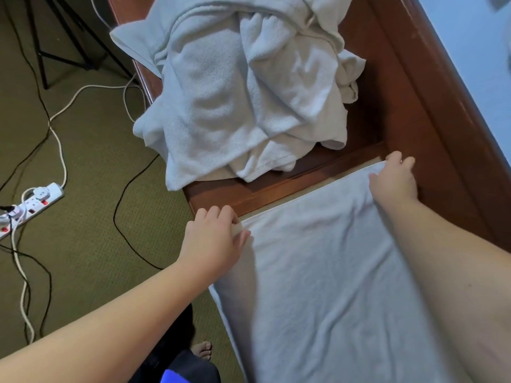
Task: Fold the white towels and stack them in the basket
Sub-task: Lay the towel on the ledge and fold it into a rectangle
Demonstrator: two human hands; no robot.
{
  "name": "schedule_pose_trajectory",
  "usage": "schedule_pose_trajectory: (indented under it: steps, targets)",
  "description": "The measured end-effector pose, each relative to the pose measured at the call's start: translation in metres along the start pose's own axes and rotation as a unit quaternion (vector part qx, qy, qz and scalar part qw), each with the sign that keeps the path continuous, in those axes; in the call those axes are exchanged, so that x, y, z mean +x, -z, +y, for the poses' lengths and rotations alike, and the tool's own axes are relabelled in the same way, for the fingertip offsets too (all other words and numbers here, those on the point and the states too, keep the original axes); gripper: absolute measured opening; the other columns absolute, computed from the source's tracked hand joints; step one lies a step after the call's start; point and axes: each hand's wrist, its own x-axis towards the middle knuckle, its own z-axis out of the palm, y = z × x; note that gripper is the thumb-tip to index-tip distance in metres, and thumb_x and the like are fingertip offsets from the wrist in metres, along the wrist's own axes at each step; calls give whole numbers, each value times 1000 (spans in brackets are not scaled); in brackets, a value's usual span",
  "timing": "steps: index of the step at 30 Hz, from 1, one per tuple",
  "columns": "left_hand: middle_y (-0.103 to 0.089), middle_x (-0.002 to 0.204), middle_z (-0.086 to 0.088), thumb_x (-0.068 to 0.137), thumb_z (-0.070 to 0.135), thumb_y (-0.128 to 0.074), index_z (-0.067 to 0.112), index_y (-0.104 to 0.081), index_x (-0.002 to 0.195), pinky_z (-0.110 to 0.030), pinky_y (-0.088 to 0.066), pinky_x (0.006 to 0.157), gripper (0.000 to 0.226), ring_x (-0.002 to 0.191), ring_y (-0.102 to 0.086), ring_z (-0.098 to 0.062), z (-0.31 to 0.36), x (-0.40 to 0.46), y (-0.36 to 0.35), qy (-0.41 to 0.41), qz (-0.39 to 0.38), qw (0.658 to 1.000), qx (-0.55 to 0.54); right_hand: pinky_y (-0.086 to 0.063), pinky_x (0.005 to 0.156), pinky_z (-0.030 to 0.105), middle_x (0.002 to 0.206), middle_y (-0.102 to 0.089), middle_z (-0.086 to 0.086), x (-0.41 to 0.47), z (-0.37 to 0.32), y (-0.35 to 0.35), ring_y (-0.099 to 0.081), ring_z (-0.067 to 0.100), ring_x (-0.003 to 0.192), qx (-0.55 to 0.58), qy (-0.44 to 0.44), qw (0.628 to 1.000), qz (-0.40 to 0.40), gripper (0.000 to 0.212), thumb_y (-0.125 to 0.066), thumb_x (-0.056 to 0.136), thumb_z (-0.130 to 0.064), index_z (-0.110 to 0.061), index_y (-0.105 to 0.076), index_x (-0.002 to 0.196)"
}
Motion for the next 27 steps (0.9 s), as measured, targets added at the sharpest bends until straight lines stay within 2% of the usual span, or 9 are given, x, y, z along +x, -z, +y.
schedule_pose_trajectory:
  steps: [4, 6, 10, 12, 15, 17, 20, 23, 27]
  targets:
    - [-56, 101, -3, 93, 45, -69, 20, -62, 117, -42, -43, 68, 36, 88, -50, -30, -7, 0, -5, -39, 74, 996, 37, -33, 115, 56, 164, -27, 19, -8, 1, -21, -35, 41, 145, 40, -76, 994, -73, 68, -30, 108, -54, -10, -26, 160]
    - [-61, 118, -8, 93, 44, -69, 18, -65, 127, -45, -47, 76, 43, 102, -56, -36, -7, -4, -9, -112, 104, 987, 45, -20, 123, 55, 173, -10, 10, -16, 0, -28, -18, 35, 157, 80, -93, 989, -84, 76, -23, 107, -61, -16, -11, 166]
    - [-39, 164, -11, 99, 61, -47, 19, -48, 153, -50, -38, 116, 69, 150, -37, -33, 15, -26, -26, -258, -2, 963, 77, -13, 127, 50, 175, -2, 5, -78, -12, -49, -5, 25, 161, 155, -93, 983, -41, 75, -27, 108, -58, -17, -6, 167]
    - [-24, 171, -11, 97, 72, -38, 17, -38, 160, -55, -29, 123, 83, 158, -22, -33, 23, -38, -37, -242, -59, 964, 98, -12, 127, 53, 175, -3, 4, -136, -16, -67, -5, 24, 161, 175, -53, 983, -33, 73, -32, 108, -55, -20, -10, 167]
    - [-11, 173, -13, 96, 77, -33, 12, -29, 163, -59, -14, 127, 93, 160, -6, -34, 31, -48, -49, -205, -66, 967, 135, -7, 125, 57, 175, -10, 4, -236, -1, -97, -7, 26, 161, 137, 57, 988, -39, 67, -36, 106, -54, -29, -21, 166]
    - [-8, 173, -17, 94, 78, -33, 9, -28, 163, -63, -6, 126, 98, 160, -2, -37, 47, -53, -53, -202, -66, 966, 149, -4, 127, 57, 175, -9, 2, -286, 26, -114, -4, 23, 161, 104, 108, 988, -46, 65, -34, 104, -58, -37, -20, 165]
    - [1, 173, -17, 88, 85, -33, 14, -23, 165, -66, 0, 125, 105, 160, 5, -37, 81, -65, -71, -263, -88, 944, 177, -6, 128, 58, 175, -3, -2, -322, 90, -125, 0, 19, 161, 76, 101, 990, -55, 64, -28, 104, -63, -47, -14, 164]
    - [11, 173, -13, 81, 97, -26, 24, -15, 167, -72, 2, 121, 114, 159, 11, -38, 121, -87, -102, -322, -122, 919, 195, -6, 128, 57, 175, 5, -6, -330, 165, -129, 3, 21, 161, 53, 47, 995, -71, 65, -14, 100, -72, -53, -3, 162]
    - [18, 172, -13, 65, 110, -17, 30, 2, 167, -77, 6, 115, 131, 157, 17, -42, 148, -112, -135, -308, -131, 913, 233, 0, 128, 55, 174, 13, -9, -331, 279, -136, 8, 24, 161, 62, -90, 990, -92, 65, -16, 100, -74, -59, 8, 158]
